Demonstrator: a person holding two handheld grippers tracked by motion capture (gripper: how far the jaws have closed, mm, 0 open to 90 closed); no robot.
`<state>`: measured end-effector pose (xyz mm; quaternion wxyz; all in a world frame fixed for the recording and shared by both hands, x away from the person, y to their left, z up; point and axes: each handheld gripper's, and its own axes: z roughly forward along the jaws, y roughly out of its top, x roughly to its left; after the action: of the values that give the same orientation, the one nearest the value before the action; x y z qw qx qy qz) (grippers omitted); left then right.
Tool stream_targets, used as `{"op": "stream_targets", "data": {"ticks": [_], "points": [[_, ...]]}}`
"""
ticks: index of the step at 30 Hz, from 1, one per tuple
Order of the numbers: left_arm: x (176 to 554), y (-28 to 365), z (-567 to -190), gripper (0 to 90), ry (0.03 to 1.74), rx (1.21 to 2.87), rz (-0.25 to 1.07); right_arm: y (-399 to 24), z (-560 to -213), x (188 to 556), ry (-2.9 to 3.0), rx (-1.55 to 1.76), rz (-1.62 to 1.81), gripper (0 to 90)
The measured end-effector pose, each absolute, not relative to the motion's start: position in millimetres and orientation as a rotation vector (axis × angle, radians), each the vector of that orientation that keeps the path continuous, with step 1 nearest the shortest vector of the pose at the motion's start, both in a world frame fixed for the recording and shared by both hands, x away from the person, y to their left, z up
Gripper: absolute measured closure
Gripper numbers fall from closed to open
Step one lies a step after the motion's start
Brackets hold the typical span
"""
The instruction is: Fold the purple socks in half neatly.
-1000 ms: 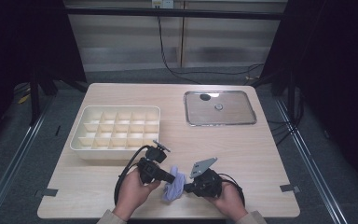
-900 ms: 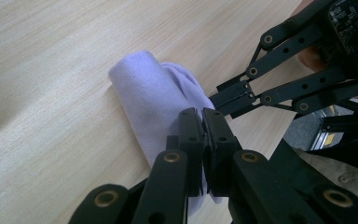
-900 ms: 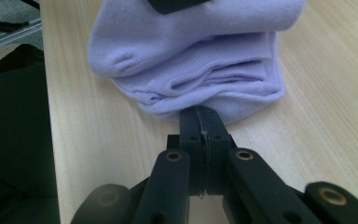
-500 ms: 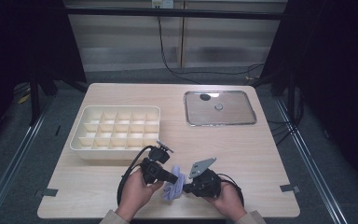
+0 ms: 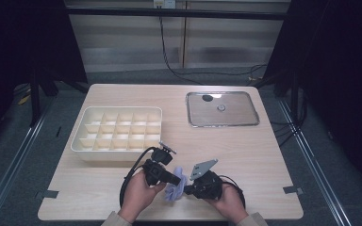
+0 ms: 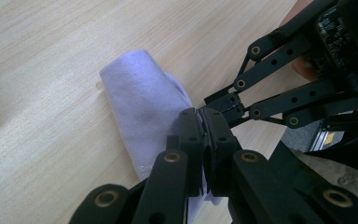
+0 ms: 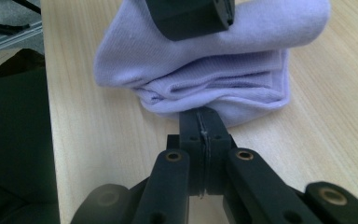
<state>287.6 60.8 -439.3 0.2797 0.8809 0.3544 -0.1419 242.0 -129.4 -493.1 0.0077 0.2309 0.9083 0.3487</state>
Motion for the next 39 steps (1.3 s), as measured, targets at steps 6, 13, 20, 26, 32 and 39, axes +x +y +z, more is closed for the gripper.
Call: {"op": "stream_targets", "data": {"ticks": [6, 13, 20, 26, 32, 39], "points": [[287.7, 59.6, -439.1, 87.5, 0.945, 2.366, -0.378, -128.0, -493.1, 242.2, 2.838, 0.707, 1.089, 89.1], [286.7, 57.0, -441.0, 87.5, 0.946, 2.365, -0.379, -125.8, -493.0, 241.4, 2.836, 0.722, 1.092, 89.3], [285.9, 55.5, -442.9, 87.4, 0.940, 2.367, -0.385, -125.0, -493.3, 241.5, 2.833, 0.716, 1.096, 89.3], [284.9, 53.8, -447.1, 87.4, 0.947, 2.368, -0.388, -124.4, -493.6, 242.2, 2.834, 0.698, 1.094, 89.3], [283.0, 49.7, -451.8, 87.4, 0.938, 2.385, -0.392, -123.8, -493.4, 241.6, 2.834, 0.702, 1.088, 89.3], [281.7, 46.3, -454.4, 87.2, 0.946, 2.394, -0.376, -124.0, -493.5, 241.9, 2.834, 0.699, 1.092, 89.3]]}}
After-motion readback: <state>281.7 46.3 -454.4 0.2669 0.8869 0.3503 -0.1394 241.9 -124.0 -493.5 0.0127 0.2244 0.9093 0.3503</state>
